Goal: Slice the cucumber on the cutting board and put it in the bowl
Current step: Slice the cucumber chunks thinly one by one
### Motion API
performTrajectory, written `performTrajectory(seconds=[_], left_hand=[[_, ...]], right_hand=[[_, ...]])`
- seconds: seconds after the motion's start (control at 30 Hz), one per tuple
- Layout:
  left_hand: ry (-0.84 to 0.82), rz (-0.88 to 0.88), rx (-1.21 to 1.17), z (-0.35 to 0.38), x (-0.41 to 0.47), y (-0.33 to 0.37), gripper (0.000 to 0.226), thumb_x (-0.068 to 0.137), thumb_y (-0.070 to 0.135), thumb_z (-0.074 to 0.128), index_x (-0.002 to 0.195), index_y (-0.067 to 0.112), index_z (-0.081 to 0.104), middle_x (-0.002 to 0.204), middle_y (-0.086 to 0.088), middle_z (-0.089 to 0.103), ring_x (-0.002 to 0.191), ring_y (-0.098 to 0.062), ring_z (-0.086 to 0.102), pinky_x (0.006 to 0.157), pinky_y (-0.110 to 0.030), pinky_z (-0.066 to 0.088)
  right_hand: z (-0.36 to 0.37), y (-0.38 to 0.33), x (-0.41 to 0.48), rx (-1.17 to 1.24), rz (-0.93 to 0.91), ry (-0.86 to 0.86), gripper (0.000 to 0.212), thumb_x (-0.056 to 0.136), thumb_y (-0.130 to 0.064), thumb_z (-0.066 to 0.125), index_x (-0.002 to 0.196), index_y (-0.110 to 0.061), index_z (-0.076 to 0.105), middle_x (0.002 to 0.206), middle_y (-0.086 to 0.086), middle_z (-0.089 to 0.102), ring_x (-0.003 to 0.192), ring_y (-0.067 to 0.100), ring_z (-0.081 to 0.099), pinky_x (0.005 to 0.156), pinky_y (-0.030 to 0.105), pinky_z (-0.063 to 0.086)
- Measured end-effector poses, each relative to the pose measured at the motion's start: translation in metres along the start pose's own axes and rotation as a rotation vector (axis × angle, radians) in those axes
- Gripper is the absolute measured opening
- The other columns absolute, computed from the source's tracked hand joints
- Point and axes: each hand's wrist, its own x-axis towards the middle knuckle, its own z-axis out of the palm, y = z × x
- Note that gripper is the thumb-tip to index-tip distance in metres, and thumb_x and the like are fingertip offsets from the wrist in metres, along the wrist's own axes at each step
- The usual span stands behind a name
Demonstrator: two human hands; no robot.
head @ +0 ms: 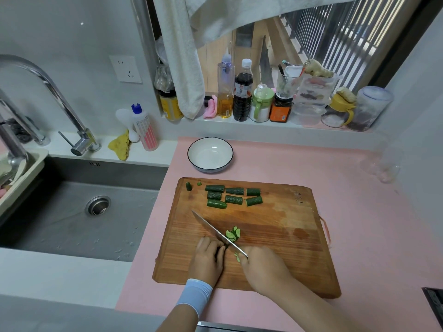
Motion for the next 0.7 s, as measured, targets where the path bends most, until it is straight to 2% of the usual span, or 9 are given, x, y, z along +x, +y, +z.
performTrajectory(seconds=[0.07, 0.23, 0.4, 0.57, 0.67, 0.7], left_hand=[[0.003, -0.005, -0.005, 0.0, 0.0, 0.0, 0.015, 0.089, 0.023, 0.056, 0.082, 0.014, 0.065, 0.086, 0.004, 0.058, 0.084, -0.012, 0.053, 0.082, -0.012, 0.039], [0.015, 0.004, -0.01, -0.001, 0.001, 0.001, 0.015, 0.089, 0.023, 0.056, 0.08, 0.014, 0.065, 0.083, 0.004, 0.058, 0.082, -0.012, 0.052, 0.082, -0.011, 0.037], [0.008, -0.001, 0.006, -0.001, 0.001, 0.0, 0.018, 0.09, 0.023, 0.055, 0.079, 0.013, 0.065, 0.083, 0.003, 0.058, 0.082, -0.012, 0.052, 0.081, -0.013, 0.039], [-0.013, -0.006, 0.02, -0.001, -0.001, 0.0, 0.015, 0.09, 0.022, 0.056, 0.082, 0.013, 0.065, 0.085, 0.003, 0.057, 0.084, -0.014, 0.053, 0.08, -0.017, 0.042], [-0.019, -0.005, 0.025, 0.0, 0.0, 0.0, 0.003, 0.085, 0.013, 0.066, 0.082, 0.013, 0.065, 0.085, 0.003, 0.057, 0.084, -0.014, 0.052, 0.081, -0.015, 0.04], [-0.025, -0.014, 0.026, -0.001, 0.0, 0.001, 0.006, 0.082, 0.009, 0.07, 0.082, 0.013, 0.065, 0.085, 0.003, 0.057, 0.084, -0.013, 0.052, 0.081, -0.014, 0.039]], right_hand=[[-0.001, 0.002, -0.004, -0.001, -0.016, 0.009, 0.023, 0.102, -0.036, 0.041, 0.083, -0.027, 0.052, 0.077, -0.005, 0.057, 0.075, 0.024, 0.05, 0.064, 0.033, 0.038], [0.001, 0.003, -0.007, 0.002, -0.008, 0.017, 0.023, 0.102, -0.037, 0.04, 0.09, -0.028, 0.058, 0.086, -0.001, 0.066, 0.076, 0.025, 0.052, 0.067, 0.034, 0.043], [0.005, 0.0, -0.001, -0.012, -0.006, -0.004, 0.024, 0.102, -0.036, 0.04, 0.083, -0.027, 0.051, 0.089, 0.0, 0.068, 0.089, 0.029, 0.063, 0.066, 0.034, 0.041], [0.014, -0.002, 0.008, -0.015, 0.013, 0.005, 0.028, 0.101, -0.035, 0.04, 0.101, -0.022, 0.065, 0.098, 0.004, 0.071, 0.095, 0.03, 0.065, 0.067, 0.031, 0.039], [0.014, 0.0, 0.009, -0.006, 0.014, 0.005, 0.029, 0.101, -0.034, 0.04, 0.104, -0.022, 0.066, 0.097, 0.004, 0.071, 0.094, 0.03, 0.065, 0.067, 0.031, 0.041], [0.013, 0.0, 0.009, -0.002, 0.015, 0.006, 0.029, 0.101, -0.035, 0.04, 0.105, -0.022, 0.066, 0.097, 0.004, 0.072, 0.094, 0.03, 0.066, 0.067, 0.031, 0.041]])
